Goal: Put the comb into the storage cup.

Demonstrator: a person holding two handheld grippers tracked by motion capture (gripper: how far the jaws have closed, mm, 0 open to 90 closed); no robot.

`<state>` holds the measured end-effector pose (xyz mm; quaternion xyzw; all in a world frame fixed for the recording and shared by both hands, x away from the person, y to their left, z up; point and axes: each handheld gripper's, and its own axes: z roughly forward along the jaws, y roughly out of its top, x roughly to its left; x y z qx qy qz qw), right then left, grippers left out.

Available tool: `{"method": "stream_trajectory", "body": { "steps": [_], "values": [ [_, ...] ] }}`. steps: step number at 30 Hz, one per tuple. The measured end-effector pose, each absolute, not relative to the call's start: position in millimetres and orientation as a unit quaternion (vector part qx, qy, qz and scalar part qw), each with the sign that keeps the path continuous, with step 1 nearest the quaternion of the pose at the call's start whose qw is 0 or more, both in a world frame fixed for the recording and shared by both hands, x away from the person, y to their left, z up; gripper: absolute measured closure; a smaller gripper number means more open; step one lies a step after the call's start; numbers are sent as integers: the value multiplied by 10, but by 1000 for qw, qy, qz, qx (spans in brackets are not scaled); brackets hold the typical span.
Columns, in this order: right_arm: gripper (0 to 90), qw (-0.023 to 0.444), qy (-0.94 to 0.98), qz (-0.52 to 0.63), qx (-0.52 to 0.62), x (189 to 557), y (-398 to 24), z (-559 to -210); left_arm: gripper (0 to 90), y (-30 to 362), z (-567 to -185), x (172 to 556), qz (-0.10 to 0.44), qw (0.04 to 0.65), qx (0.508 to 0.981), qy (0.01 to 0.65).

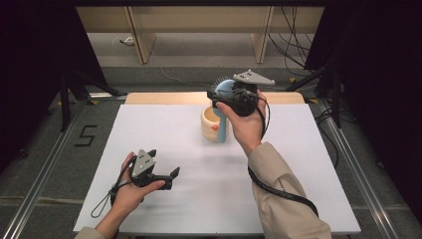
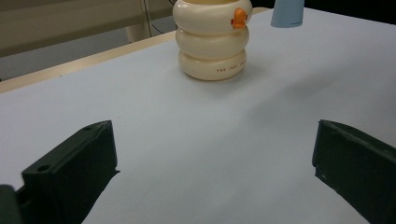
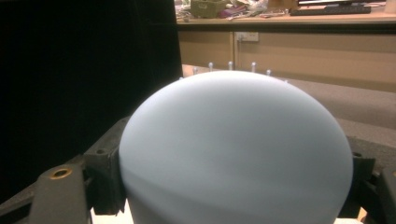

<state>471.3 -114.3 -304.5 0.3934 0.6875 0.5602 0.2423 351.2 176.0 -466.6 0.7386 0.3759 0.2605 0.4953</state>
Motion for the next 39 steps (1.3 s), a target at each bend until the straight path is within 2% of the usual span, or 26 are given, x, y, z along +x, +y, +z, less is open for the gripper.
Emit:
{"method": "stream_trajectory", "body": {
  "steps": [39],
  "values": [
    [211,253,668,569,407,4890,-1174,-2883,0,1765,-4667,3516,260,496,736,380]
  ]
}}
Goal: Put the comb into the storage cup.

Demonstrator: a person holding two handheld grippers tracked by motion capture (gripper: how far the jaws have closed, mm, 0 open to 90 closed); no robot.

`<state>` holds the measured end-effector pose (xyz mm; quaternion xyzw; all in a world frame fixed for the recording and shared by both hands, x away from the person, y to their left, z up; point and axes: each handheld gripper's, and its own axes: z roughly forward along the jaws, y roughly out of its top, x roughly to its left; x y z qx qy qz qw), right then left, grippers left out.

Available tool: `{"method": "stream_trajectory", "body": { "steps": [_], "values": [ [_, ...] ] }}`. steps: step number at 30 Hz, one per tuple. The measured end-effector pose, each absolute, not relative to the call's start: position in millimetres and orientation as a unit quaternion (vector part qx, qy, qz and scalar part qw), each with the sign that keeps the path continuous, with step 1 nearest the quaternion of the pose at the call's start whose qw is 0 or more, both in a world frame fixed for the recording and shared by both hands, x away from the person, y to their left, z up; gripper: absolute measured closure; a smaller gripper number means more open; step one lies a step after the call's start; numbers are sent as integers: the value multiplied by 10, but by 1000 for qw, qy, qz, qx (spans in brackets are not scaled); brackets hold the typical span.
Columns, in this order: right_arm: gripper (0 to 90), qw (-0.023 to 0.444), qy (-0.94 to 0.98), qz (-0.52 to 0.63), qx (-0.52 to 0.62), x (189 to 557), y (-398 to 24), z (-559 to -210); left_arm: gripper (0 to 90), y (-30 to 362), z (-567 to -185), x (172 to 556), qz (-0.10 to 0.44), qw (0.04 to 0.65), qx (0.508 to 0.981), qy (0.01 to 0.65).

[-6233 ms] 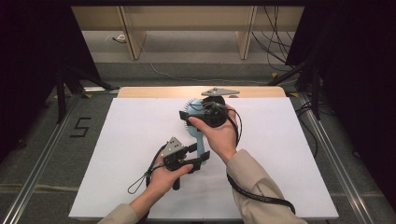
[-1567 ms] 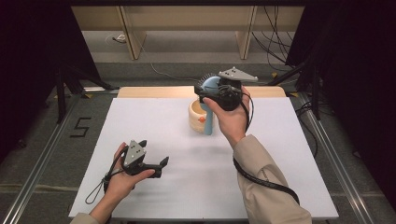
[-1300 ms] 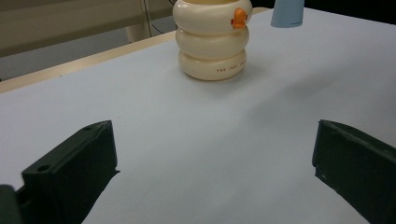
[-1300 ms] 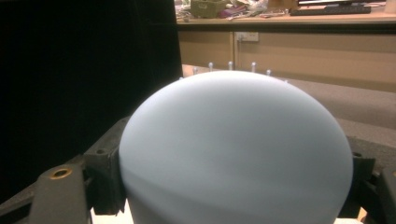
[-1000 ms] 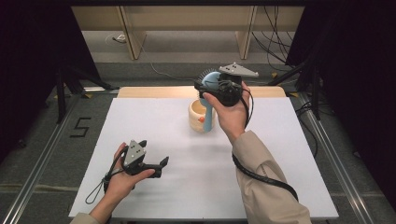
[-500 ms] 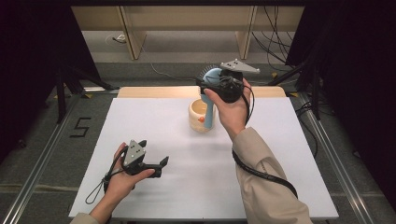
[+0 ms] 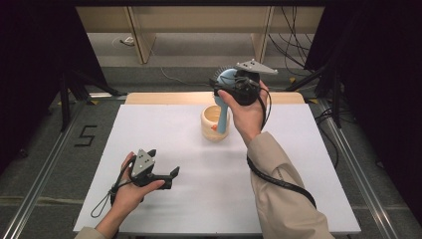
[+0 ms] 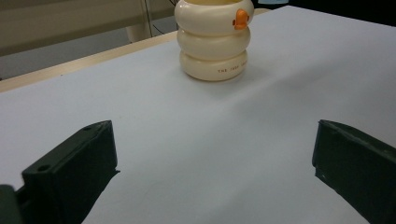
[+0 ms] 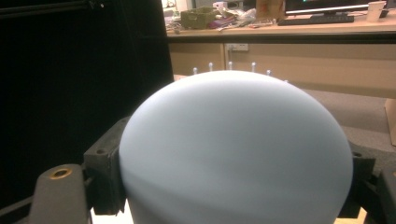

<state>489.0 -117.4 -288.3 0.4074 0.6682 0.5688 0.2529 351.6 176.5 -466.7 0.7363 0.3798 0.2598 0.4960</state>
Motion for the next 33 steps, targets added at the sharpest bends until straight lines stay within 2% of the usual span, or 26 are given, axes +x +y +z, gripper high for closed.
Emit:
{"method": "stream_trajectory", "body": {
  "steps": [33],
  "values": [
    [211,257,656,575,415,5014,-1160,-2782,0,1774,-4664,3524,259,497,736,380]
  ]
}}
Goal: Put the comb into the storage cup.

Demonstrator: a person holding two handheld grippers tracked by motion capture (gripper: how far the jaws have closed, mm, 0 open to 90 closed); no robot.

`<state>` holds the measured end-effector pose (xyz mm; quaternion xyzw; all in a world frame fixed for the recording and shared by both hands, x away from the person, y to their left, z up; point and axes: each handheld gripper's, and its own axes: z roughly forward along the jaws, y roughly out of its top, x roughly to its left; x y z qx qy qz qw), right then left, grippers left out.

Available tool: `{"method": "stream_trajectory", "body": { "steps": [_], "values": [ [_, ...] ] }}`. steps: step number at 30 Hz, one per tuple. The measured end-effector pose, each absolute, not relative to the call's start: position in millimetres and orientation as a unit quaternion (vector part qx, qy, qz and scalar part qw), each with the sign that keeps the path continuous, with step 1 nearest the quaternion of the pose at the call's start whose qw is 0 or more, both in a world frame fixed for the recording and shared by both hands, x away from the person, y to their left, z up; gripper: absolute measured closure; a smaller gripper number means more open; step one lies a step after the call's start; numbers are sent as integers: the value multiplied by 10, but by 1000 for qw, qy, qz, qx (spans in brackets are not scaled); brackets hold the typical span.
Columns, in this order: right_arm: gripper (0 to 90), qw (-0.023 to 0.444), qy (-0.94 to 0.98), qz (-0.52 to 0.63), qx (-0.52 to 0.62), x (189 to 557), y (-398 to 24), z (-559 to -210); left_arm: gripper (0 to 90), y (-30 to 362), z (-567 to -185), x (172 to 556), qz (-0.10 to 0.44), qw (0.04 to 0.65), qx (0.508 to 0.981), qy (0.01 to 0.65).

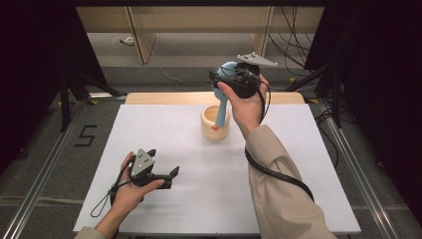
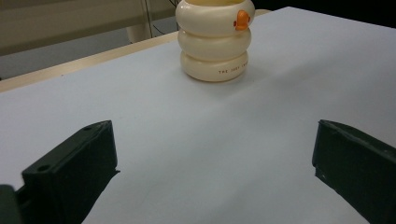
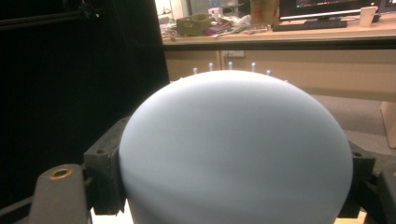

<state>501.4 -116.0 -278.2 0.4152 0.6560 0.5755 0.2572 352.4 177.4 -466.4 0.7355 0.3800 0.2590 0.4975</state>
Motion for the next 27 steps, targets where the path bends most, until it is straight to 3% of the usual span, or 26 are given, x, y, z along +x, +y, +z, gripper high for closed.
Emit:
{"method": "stream_trajectory", "body": {
  "steps": [27],
  "values": [
    [211,260,649,577,423,5138,-1161,-2770,0,1774,-4670,3525,259,498,735,381]
  ]
}}
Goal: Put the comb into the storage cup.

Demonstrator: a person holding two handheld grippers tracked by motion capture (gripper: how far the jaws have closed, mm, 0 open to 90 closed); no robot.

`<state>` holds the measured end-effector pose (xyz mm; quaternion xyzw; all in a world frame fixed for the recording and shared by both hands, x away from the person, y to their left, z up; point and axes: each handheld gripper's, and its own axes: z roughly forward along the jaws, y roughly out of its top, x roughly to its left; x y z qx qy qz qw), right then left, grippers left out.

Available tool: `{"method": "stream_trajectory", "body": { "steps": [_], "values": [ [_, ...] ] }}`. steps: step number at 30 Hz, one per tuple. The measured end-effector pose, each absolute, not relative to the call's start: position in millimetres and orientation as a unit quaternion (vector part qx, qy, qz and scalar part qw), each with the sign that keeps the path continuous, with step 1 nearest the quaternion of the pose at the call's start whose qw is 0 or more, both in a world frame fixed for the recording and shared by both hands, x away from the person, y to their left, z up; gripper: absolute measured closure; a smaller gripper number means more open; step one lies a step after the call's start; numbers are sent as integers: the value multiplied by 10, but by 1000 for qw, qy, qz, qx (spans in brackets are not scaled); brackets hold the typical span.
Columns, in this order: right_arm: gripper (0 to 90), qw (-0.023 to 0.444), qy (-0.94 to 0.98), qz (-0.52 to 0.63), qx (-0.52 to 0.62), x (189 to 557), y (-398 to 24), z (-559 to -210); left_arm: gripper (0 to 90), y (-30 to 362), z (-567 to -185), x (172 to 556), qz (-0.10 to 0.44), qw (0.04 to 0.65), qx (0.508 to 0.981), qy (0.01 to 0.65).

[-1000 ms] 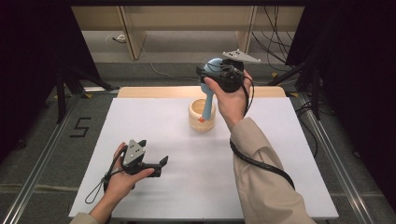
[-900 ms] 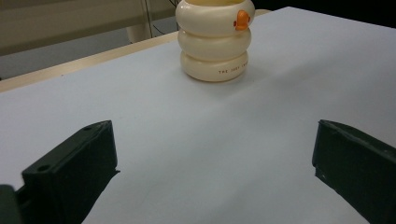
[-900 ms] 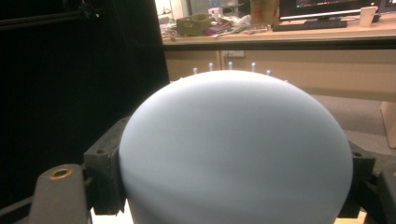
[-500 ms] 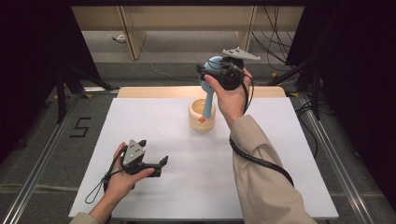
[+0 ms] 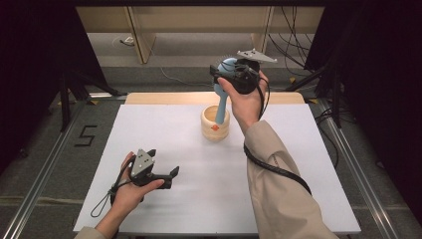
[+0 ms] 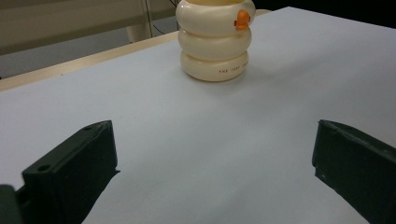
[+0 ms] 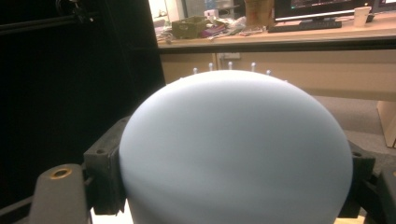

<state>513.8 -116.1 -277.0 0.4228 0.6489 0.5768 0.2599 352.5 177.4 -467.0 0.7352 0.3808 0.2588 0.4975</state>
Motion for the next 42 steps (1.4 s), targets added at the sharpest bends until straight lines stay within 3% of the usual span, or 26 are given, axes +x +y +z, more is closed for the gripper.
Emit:
{"method": "stream_trajectory", "body": {
  "steps": [42],
  "values": [
    [211,270,634,581,433,5380,-1109,-2886,0,1782,-4678,3530,259,498,733,384]
  ]
}}
